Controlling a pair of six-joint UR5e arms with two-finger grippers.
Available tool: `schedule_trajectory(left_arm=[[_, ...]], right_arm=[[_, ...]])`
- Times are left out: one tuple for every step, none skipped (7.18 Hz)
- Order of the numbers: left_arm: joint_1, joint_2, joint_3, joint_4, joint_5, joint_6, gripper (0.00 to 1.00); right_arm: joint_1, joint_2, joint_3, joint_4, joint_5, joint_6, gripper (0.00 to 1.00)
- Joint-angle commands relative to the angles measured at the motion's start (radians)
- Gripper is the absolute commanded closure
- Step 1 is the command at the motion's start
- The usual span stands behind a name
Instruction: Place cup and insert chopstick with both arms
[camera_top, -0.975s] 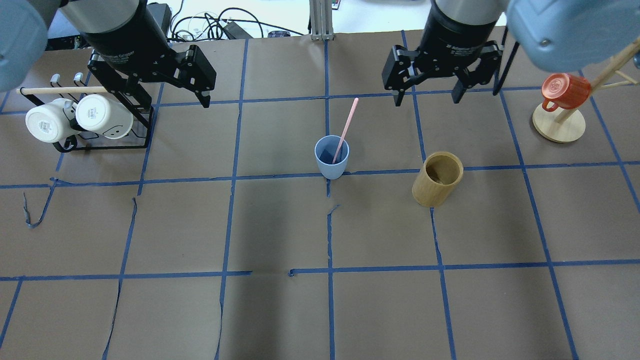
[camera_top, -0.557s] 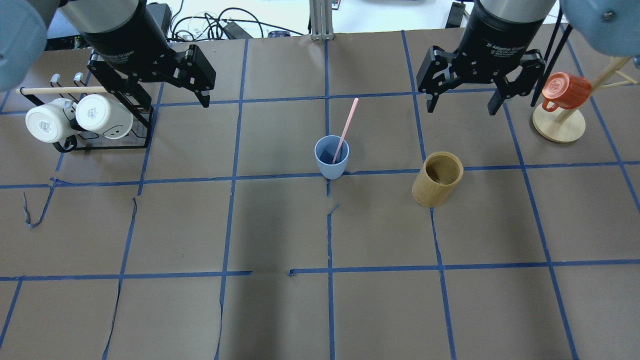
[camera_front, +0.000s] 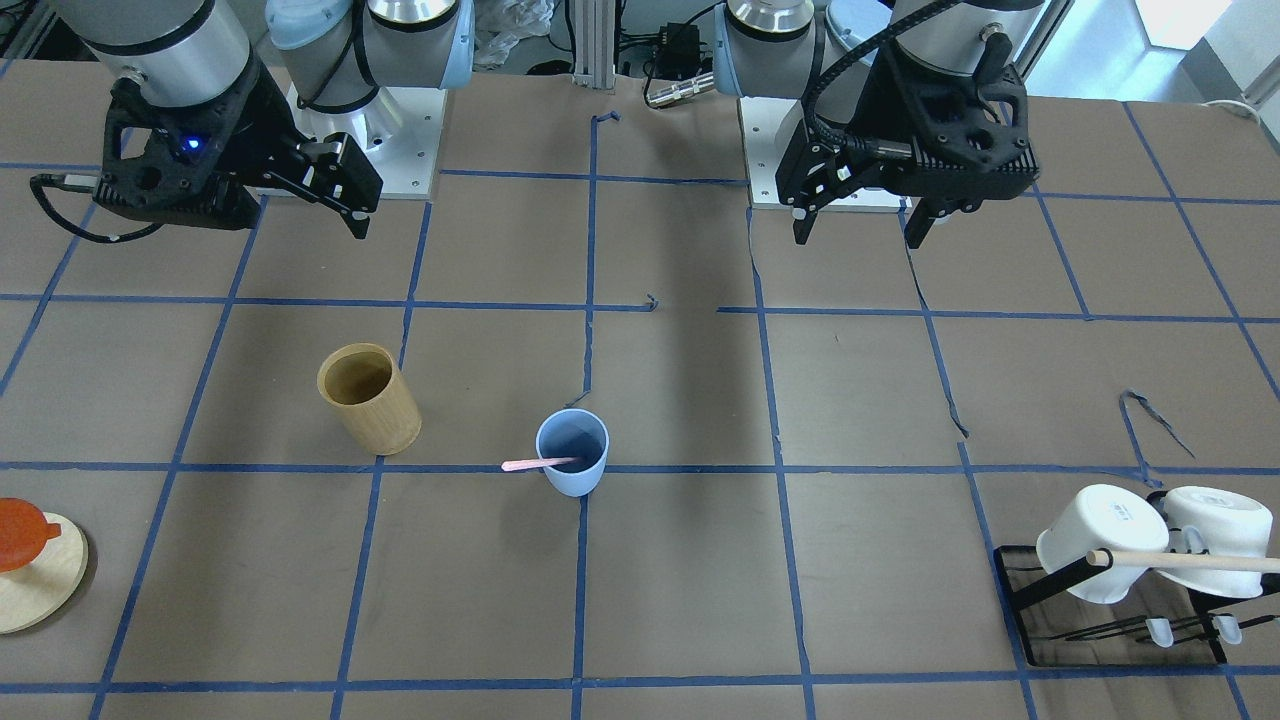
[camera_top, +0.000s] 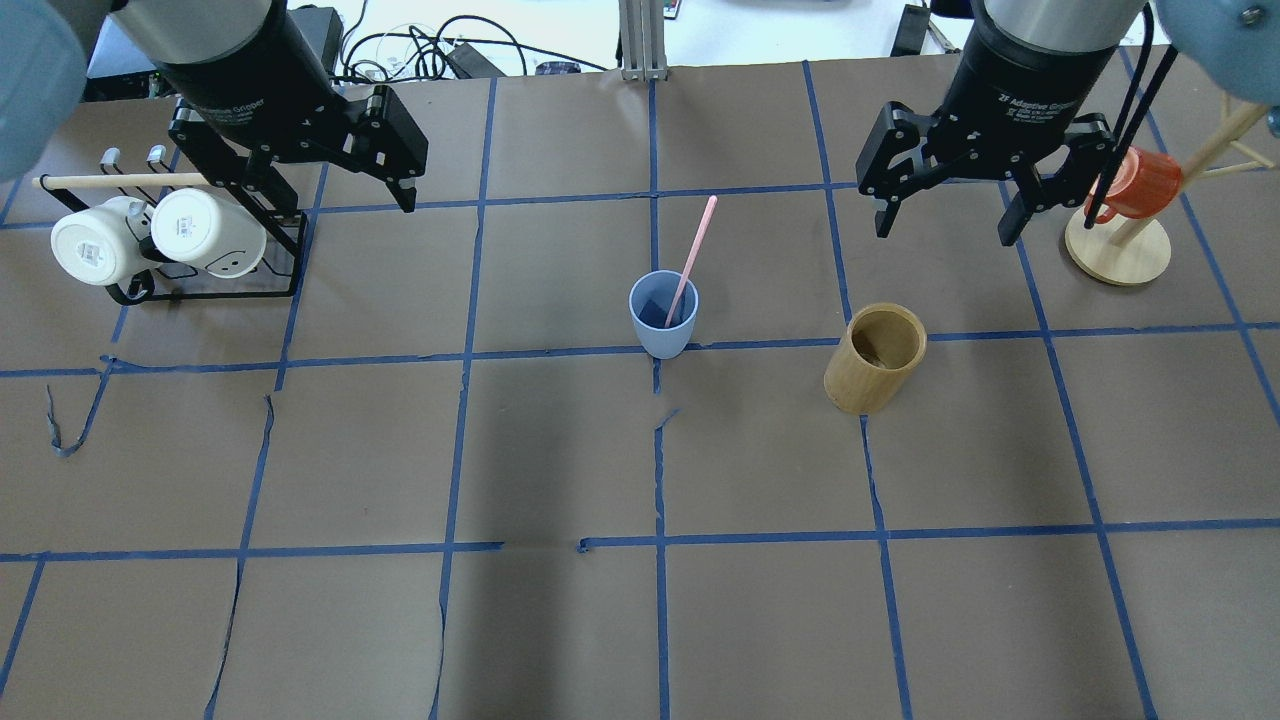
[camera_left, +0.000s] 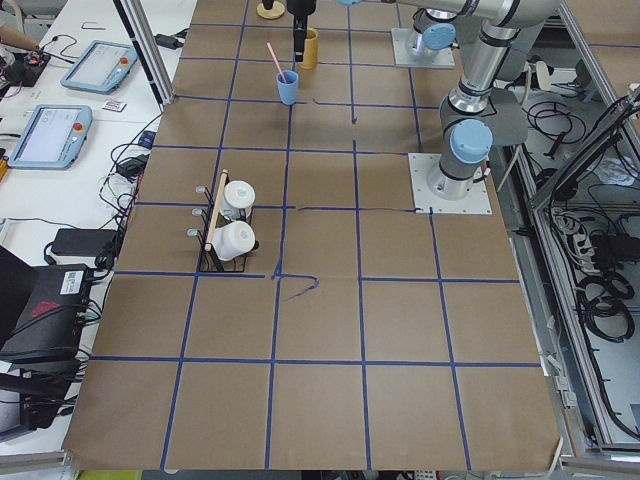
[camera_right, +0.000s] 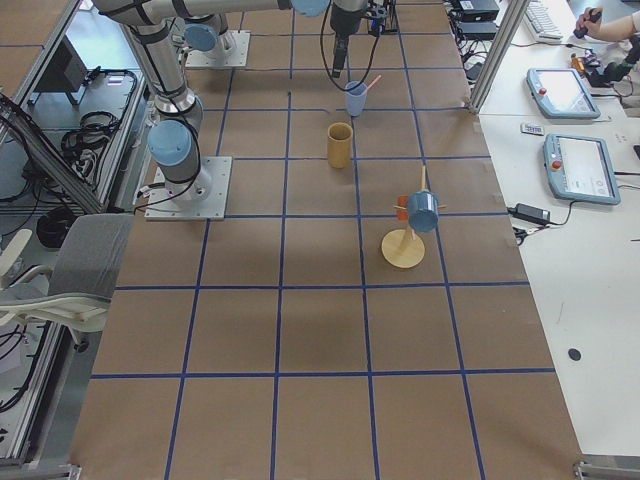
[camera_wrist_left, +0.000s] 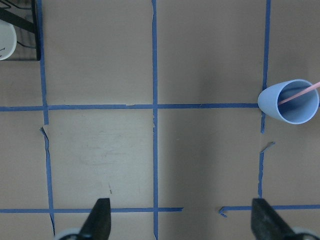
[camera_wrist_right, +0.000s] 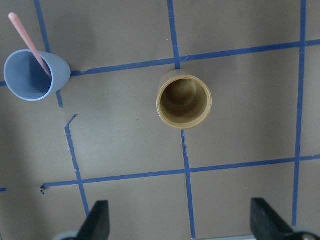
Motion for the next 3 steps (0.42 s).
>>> schedule_trajectory(left_arm=[[0.000, 0.000, -0.001, 0.000, -0.001, 0.000, 0.00], [0.000, 0.000, -0.001, 0.000, 0.000, 0.000, 0.00], [0.000, 0.002, -0.001, 0.000, 0.002, 0.001, 0.00]], right_arm=[[-0.003, 0.000, 0.000, -0.001, 0.000, 0.001, 0.00], [-0.001, 0.000, 0.000, -0.004, 0.008, 0.001, 0.00], [-0.001, 0.000, 0.000, 0.001, 0.011, 0.001, 0.00]])
